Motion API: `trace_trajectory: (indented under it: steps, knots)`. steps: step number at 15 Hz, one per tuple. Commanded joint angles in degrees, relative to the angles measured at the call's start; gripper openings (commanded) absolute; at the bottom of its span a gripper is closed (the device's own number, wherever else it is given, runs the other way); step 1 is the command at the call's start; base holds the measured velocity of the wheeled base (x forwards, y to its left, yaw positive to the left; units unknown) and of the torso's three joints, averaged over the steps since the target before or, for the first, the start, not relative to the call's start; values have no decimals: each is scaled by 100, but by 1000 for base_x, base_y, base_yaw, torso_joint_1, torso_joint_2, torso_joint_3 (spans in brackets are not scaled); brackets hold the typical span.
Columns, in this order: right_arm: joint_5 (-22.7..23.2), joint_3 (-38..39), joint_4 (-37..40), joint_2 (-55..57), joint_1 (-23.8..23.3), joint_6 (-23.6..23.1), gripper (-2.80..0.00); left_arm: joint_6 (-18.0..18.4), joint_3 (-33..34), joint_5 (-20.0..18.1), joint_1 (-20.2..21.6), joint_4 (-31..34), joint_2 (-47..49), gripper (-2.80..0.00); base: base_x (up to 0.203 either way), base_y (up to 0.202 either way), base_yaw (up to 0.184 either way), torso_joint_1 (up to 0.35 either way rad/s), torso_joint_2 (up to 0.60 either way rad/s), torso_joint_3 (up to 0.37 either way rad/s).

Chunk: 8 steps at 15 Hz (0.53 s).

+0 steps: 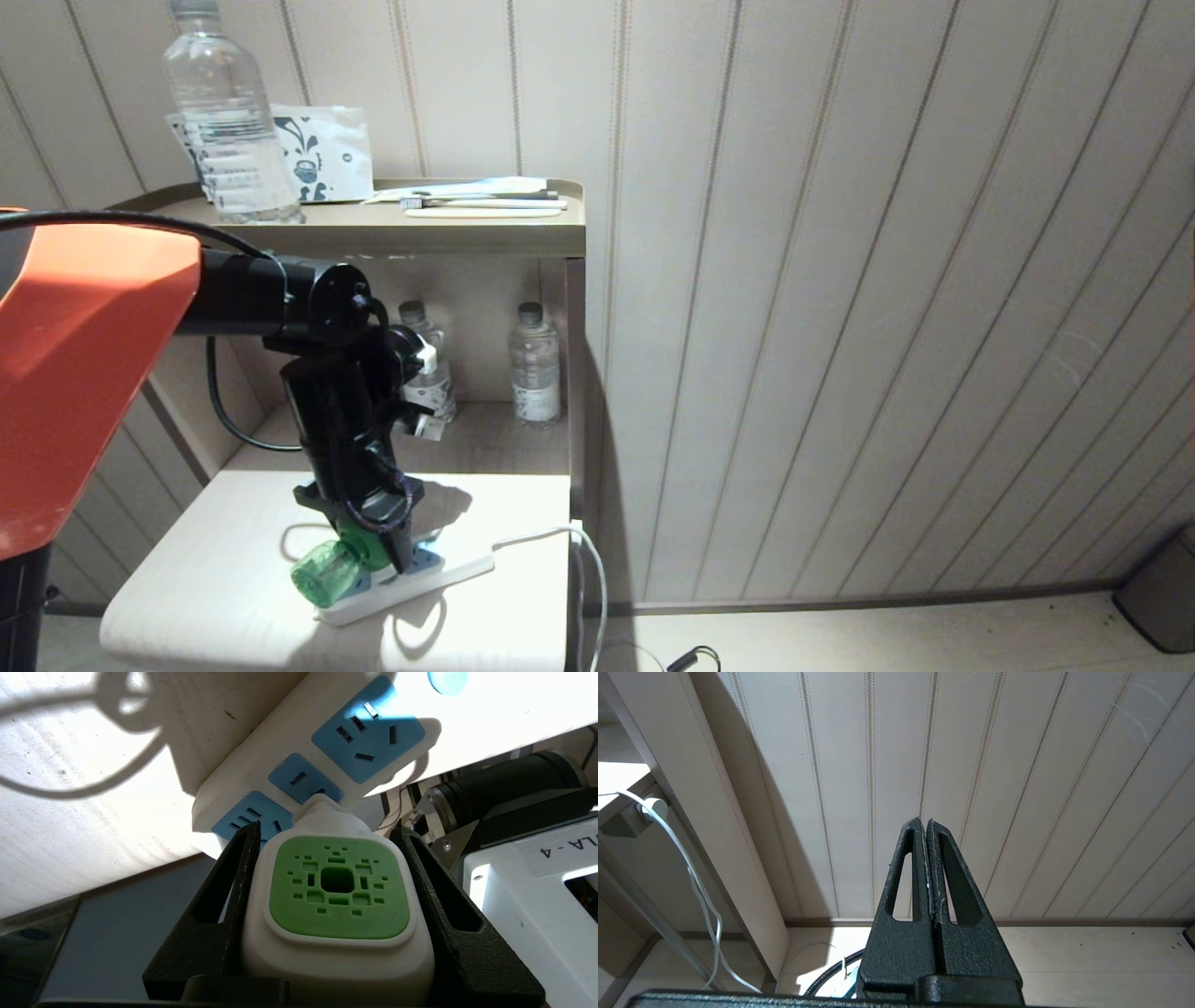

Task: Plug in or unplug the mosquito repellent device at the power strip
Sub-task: Insert the plug into the socket

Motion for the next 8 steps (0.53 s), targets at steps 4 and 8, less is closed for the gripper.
trace_trajectory:
  steps: [4,8]
  knots:
    - [0,0,0,-1,0,1,-280,15,-115,25,10,40,36,-280,0,0,0,0,0,0]
    - [0,0,0,-1,4,1,-280,15,-222,-10,1,86,-118,-280,0,0,0,0,0,0]
